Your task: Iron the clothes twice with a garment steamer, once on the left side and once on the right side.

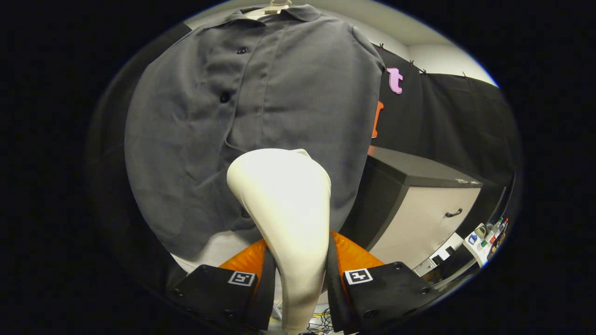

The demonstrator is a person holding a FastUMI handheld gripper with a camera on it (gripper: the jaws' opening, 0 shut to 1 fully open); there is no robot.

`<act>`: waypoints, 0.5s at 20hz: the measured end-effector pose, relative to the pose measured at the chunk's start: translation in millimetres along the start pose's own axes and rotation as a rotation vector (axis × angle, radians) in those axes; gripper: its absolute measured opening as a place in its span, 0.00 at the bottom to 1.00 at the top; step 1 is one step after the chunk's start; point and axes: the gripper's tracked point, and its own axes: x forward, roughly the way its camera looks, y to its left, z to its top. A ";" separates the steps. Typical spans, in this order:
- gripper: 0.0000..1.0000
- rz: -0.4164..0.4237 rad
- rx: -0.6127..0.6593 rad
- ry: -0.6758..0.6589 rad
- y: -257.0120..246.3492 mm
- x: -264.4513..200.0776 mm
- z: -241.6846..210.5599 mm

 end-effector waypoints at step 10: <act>0.55 0.131 0.062 -0.325 43.6 -61.6 175.2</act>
